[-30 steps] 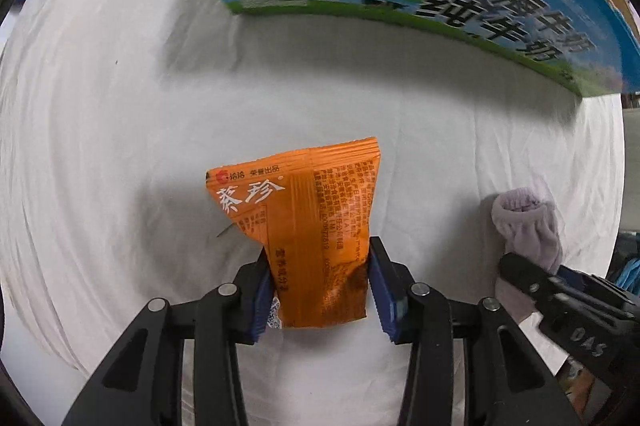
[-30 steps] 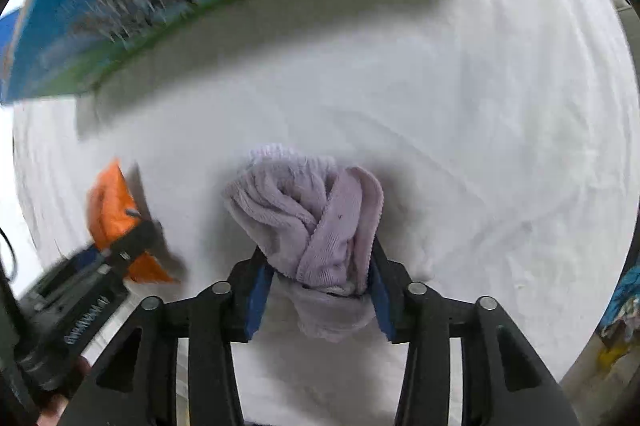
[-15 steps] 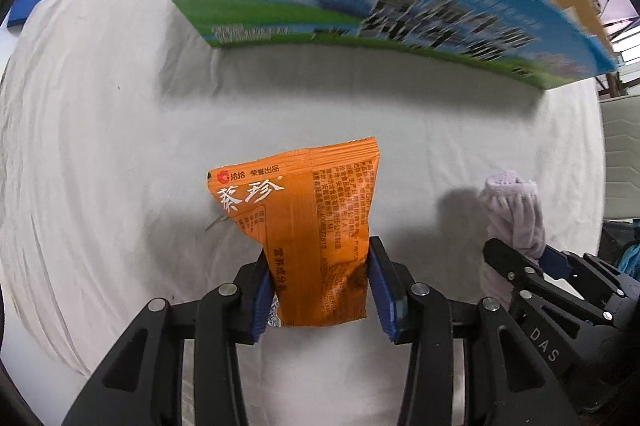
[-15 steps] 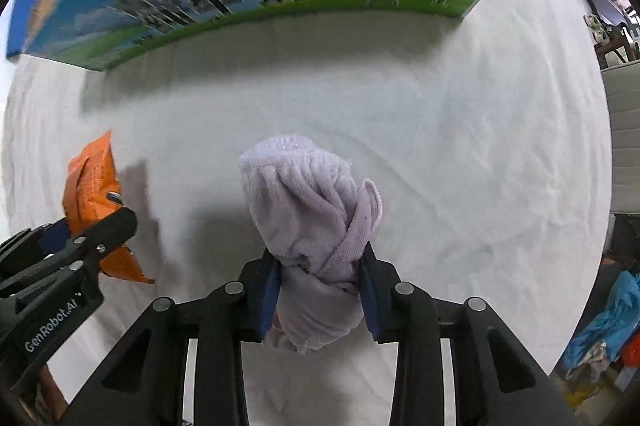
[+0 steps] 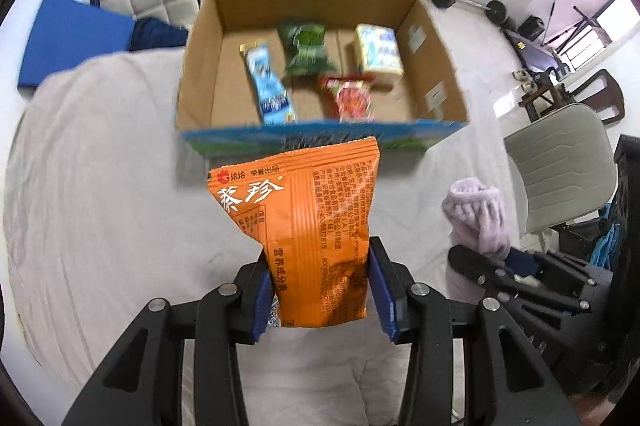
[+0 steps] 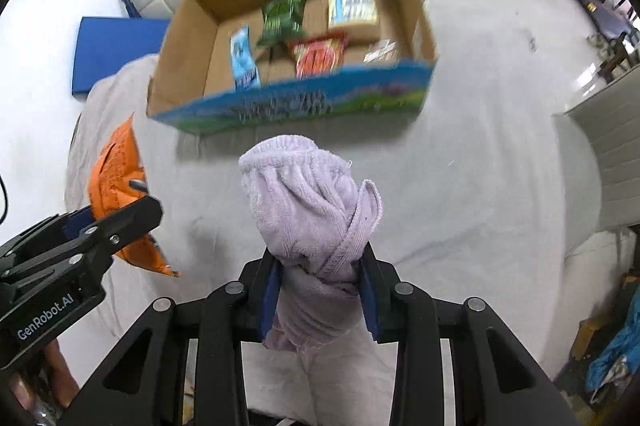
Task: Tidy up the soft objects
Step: 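Carry the orange packet and sock into the box and release both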
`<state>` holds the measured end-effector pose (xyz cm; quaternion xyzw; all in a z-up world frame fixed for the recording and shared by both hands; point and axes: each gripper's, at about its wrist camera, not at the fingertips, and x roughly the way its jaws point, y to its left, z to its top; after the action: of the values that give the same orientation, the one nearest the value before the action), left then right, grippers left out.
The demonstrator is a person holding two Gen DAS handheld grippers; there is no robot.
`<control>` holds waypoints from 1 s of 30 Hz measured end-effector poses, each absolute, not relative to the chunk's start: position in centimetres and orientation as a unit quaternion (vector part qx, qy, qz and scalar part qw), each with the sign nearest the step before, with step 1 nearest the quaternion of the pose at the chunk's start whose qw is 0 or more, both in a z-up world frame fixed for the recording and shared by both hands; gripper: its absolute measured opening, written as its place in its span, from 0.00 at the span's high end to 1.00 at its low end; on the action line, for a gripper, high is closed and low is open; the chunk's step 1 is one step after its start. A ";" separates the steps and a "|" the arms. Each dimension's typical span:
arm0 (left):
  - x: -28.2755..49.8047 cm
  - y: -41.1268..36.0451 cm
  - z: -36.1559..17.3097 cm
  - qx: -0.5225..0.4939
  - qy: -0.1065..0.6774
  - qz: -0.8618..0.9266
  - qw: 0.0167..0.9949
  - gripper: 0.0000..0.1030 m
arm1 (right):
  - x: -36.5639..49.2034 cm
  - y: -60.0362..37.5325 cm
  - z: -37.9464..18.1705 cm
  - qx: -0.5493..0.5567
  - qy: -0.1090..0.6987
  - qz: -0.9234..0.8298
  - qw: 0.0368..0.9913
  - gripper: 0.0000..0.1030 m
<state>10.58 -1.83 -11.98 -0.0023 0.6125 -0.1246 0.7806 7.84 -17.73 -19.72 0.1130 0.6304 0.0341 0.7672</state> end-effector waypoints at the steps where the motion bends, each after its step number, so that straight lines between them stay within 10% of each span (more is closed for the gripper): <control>1: 10.7 -1.8 -11.1 -0.002 0.606 -0.125 0.785 0.61 | 7.5 -19.2 -18.6 0.113 0.624 0.031 0.773 0.64; 30: 27.7 1.0 -9.9 0.029 0.599 -0.086 0.796 0.61 | 19.9 -21.9 -12.3 0.113 0.570 0.006 0.814 0.64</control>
<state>27.67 0.95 -9.93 0.0290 0.5991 -0.0855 0.7955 19.92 -21.86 -12.34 0.1127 0.5701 0.0056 0.8138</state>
